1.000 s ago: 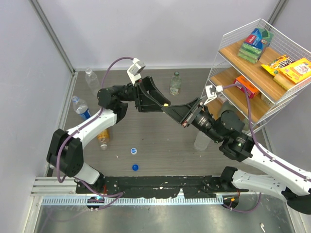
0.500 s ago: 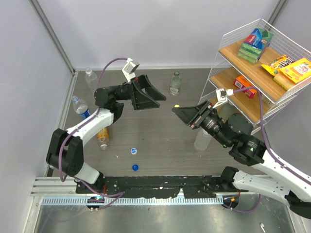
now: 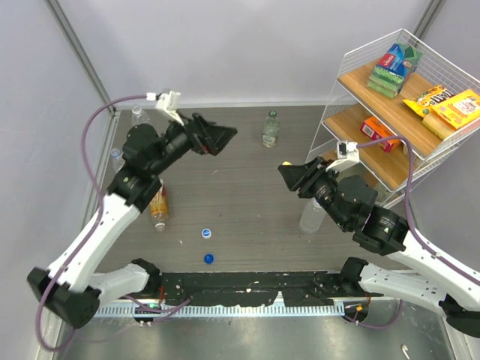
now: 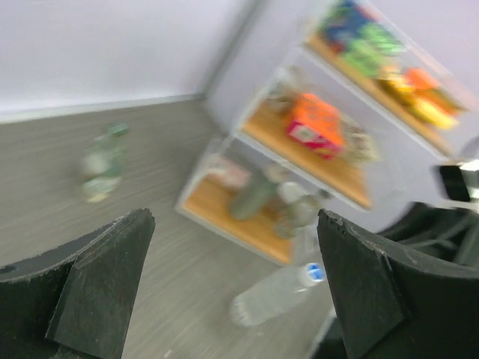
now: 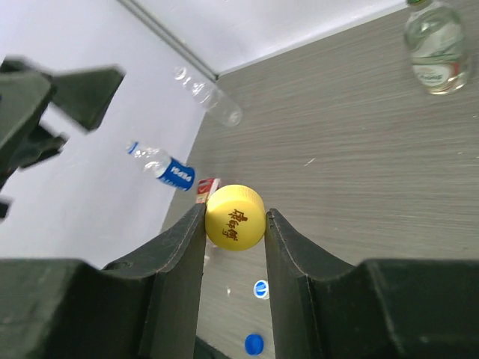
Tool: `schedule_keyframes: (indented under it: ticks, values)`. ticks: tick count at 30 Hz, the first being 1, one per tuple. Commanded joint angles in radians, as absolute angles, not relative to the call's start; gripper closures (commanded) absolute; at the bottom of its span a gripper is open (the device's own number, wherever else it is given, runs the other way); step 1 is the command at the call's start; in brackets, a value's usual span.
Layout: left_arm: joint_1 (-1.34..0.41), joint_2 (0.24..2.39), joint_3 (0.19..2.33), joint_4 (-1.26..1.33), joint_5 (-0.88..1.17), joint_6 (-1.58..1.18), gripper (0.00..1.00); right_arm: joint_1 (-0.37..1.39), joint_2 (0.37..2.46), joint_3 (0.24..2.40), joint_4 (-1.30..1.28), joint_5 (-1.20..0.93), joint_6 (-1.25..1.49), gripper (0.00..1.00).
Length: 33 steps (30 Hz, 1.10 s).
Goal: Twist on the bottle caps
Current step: Pick up the bottle cap from the center of the board, then pick up the plastic bottle at the center of the board.
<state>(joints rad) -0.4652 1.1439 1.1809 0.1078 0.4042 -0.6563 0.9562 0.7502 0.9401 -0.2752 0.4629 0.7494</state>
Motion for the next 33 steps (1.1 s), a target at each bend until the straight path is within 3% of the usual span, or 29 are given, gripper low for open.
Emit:
schedule_keyframes:
  ticks: [1,4,7,18,25,33]
  values:
    - [-0.499,0.959,1.067,-0.389,-0.354,-0.460,0.04,0.956,0.735,0.933,-0.264,0.583,0.693,0.77]
    - [-0.500,0.816,0.924,-0.461,-0.472,-0.573,0.04,0.956,0.739,0.931,-0.265,0.571,0.664,0.77]
    - [-0.500,0.750,0.820,-0.517,-0.447,-0.678,0.04,0.956,0.753,0.930,-0.267,0.563,0.649,0.77]
    - [-0.494,0.928,0.836,-0.953,-0.787,-1.077,0.00,0.956,0.741,0.910,-0.267,0.537,0.611,0.77]
    - [-0.479,1.003,0.712,-0.781,-0.787,-1.040,0.00,0.956,0.729,0.910,-0.267,0.511,0.591,0.76]
    - [-0.393,0.999,0.585,-0.480,-0.642,-0.891,0.00,0.956,0.686,0.893,-0.270,0.522,0.598,0.76]
